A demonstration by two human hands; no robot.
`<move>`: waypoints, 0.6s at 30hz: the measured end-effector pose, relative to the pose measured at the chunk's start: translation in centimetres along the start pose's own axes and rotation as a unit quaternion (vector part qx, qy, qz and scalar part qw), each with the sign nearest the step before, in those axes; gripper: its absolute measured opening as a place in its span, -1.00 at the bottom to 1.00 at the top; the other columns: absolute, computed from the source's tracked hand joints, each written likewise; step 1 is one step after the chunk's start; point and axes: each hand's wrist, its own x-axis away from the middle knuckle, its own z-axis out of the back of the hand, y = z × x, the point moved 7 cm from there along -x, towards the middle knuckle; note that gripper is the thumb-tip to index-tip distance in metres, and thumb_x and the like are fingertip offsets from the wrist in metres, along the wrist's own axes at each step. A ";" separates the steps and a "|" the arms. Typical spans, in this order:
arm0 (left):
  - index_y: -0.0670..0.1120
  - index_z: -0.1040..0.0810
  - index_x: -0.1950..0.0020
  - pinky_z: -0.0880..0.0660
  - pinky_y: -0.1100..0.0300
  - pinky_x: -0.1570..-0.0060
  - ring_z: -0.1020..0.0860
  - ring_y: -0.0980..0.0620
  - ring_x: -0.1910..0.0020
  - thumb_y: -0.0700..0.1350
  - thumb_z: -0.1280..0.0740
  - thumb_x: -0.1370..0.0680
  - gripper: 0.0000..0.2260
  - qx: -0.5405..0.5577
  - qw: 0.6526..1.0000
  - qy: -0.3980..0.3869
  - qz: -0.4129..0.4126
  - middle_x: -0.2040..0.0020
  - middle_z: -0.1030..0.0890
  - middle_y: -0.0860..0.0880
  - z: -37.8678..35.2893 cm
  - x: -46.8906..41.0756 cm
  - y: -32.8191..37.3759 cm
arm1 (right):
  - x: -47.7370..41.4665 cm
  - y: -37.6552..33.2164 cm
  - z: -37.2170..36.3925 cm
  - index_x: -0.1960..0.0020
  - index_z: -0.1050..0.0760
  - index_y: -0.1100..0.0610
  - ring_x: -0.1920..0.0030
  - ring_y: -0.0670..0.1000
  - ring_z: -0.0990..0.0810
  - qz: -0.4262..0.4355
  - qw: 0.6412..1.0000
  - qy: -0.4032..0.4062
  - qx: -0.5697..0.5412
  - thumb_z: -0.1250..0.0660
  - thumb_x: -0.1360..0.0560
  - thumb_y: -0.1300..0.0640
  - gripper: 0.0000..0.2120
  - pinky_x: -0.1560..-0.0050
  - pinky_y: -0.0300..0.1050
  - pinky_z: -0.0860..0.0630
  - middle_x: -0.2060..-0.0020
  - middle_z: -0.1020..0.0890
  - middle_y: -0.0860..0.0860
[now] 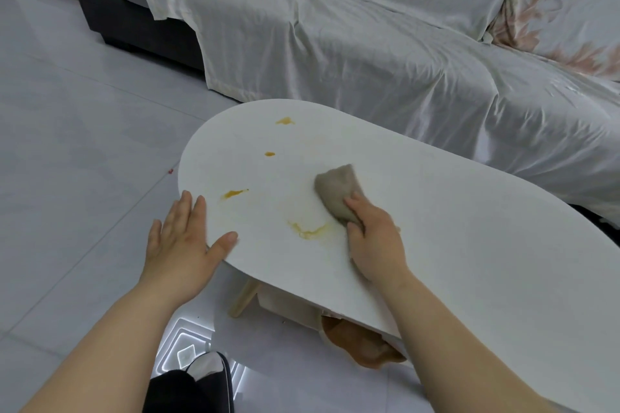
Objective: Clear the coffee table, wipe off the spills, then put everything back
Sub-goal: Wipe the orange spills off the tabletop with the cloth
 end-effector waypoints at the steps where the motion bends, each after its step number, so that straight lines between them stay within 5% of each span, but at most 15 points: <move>1: -0.08 0.10 -0.48 0.24 0.07 -0.42 0.17 0.04 -0.50 0.14 -0.07 -0.53 -0.37 0.001 1.000 0.001 0.000 -0.53 0.16 -0.04 0.0 -0.1 0.0 | 1.2 -1.5 -0.7 -0.29 -0.40 0.13 -0.35 0.08 -0.34 0.047 0.999 -0.014 0.002 -0.20 -0.46 0.33 -0.59 -0.28 -0.34 -0.11 -0.36 -0.40 0.08; 7: -0.06 0.10 -0.48 0.23 0.09 -0.42 0.16 0.04 -0.50 0.10 -0.05 -0.55 -0.42 -0.007 1.000 -0.006 -0.011 -0.53 0.16 -0.02 0.1 -0.1 -0.2 | 6.8 -4.8 -1.9 -0.22 -0.48 0.14 -0.24 -0.03 -0.38 0.204 0.967 -0.151 -0.008 -0.22 -0.40 0.27 -0.60 -0.28 -0.36 -0.19 -0.27 -0.50 0.06; 10: -0.05 0.10 -0.48 0.23 0.07 -0.43 0.16 0.04 -0.50 0.11 -0.06 -0.54 -0.41 -0.010 1.000 -0.009 -0.012 -0.53 0.16 -0.02 0.1 0.0 -0.3 | 4.0 -1.2 0.6 -0.25 -0.44 0.13 -0.31 -0.01 -0.37 0.111 0.989 -0.101 0.004 -0.22 -0.45 0.31 -0.62 -0.26 -0.41 -0.10 -0.33 -0.44 0.06; 14: -0.07 0.11 -0.48 0.28 0.05 -0.42 0.19 0.04 -0.50 0.11 -0.03 -0.55 -0.41 -0.023 1.000 -0.008 -0.004 -0.53 0.18 -0.03 -0.1 -0.2 -0.3 | 2.3 1.6 1.6 -0.33 -0.36 0.07 -0.38 0.04 -0.29 -0.042 0.999 -0.015 0.023 -0.17 -0.50 0.27 -0.59 -0.34 -0.24 -0.14 -0.40 -0.35 0.00; 18: -0.08 0.10 -0.48 0.29 0.04 -0.41 0.18 0.03 -0.50 0.09 -0.04 -0.55 -0.42 -0.017 1.000 -0.004 -0.002 -0.53 0.17 -0.04 -0.2 -0.4 -0.2 | 5.4 -3.7 -1.7 -0.22 -0.47 0.17 -0.27 0.17 -0.46 0.070 0.997 -0.038 0.026 -0.22 -0.38 0.34 -0.59 -0.28 -0.27 -0.26 -0.27 -0.50 0.13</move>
